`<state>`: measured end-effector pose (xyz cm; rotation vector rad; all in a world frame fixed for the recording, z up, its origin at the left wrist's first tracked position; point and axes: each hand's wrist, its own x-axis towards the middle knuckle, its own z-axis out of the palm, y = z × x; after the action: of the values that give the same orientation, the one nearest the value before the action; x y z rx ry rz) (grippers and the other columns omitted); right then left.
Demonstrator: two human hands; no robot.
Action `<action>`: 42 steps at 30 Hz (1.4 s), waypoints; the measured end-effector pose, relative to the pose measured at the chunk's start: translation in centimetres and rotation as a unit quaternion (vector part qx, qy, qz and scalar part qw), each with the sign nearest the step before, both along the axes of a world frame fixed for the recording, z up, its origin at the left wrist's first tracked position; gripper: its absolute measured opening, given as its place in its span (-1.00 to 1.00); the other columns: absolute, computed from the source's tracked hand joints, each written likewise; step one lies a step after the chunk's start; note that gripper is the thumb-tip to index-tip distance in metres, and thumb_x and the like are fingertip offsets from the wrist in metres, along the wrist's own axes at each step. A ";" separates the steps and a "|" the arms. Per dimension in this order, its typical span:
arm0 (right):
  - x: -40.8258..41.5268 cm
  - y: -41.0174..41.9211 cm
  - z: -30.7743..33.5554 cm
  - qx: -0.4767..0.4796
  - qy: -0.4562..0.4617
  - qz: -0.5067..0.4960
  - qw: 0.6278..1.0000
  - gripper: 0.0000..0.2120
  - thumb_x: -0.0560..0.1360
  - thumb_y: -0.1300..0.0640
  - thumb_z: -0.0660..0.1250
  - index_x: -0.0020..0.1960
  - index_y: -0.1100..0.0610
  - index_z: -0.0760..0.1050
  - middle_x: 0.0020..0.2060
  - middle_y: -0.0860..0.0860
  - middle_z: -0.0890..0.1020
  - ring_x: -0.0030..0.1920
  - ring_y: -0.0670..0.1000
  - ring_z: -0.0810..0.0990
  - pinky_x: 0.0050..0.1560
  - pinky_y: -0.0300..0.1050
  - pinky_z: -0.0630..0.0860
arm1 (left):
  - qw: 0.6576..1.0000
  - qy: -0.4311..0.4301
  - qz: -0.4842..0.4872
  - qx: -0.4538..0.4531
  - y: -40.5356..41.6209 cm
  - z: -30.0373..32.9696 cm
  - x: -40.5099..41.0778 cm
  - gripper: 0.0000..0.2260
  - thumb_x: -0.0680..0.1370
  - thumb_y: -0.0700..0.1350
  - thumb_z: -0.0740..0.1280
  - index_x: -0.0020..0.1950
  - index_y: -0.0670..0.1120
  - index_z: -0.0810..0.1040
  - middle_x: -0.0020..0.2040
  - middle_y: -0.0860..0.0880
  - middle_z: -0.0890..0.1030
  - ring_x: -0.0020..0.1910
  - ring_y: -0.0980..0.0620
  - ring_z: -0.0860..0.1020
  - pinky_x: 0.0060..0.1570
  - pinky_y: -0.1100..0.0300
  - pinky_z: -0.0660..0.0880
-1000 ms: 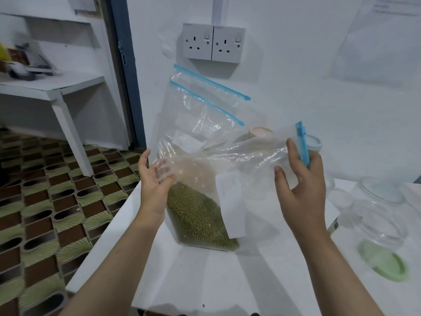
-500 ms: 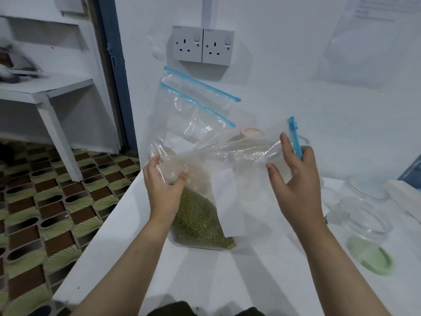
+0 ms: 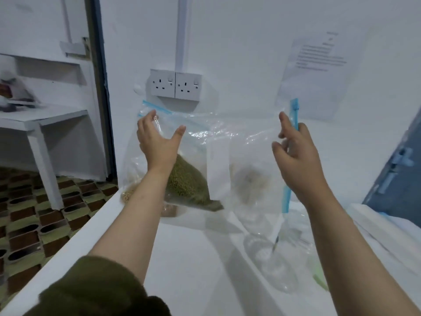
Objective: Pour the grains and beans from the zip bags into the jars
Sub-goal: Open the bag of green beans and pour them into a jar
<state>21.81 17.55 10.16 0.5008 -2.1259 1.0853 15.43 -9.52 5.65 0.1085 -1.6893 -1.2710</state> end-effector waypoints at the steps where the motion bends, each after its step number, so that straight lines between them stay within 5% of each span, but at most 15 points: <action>1: -0.3 0.6 0.2 -0.011 0.002 -0.009 1.000 -0.47 0.61 0.28 0.22 0.55 0.06 0.27 0.01 0.00 0.39 -0.22 -0.24 0.42 -0.15 -0.56 0.32 | 1.000 0.007 0.005 -0.007 0.7 0.8 -0.3 -0.34 0.45 0.11 0.49 0.45 -0.06 0.33 0.35 0.00 0.37 0.36 -0.05 0.33 0.37 -0.13 0.32; 8: -1.0 3.7 0.2 -0.067 0.005 -0.036 0.997 -0.49 0.62 0.24 0.22 0.55 0.05 0.27 0.02 -0.02 0.40 -0.19 -0.12 0.41 -0.13 -0.52 0.34 | 0.998 0.034 0.013 -0.047 4.0 3.7 -1.8 -0.34 0.43 0.10 0.51 0.43 -0.08 0.35 0.36 -0.01 0.39 0.37 -0.02 0.33 0.27 0.09 0.23; 34: 1.6 7.0 -0.6 -0.142 0.032 -0.010 0.989 -0.48 0.61 0.29 0.25 0.54 0.05 0.29 -0.06 -0.10 0.40 -0.26 -0.25 0.40 -0.15 -0.47 0.39 | 0.988 0.101 -0.048 -0.109 6.6 7.4 -1.5 -0.35 0.41 0.09 0.51 0.42 -0.10 0.38 0.27 0.05 0.41 0.26 0.12 0.32 0.37 -0.01 0.32; 42: 2.3 7.3 -0.7 -0.152 0.038 -0.010 0.988 -0.48 0.62 0.28 0.26 0.54 0.04 0.29 -0.05 -0.11 0.41 -0.25 -0.25 0.41 -0.14 -0.47 0.41 | 0.986 0.104 -0.056 -0.119 7.0 7.7 -1.2 -0.35 0.42 0.12 0.49 0.42 -0.07 0.38 0.23 0.09 0.40 0.27 -0.08 0.39 0.35 -0.04 0.34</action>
<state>24.13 24.87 9.42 0.3675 -1.8524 1.3281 14.20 -2.50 13.34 -0.2566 -1.6689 -1.1093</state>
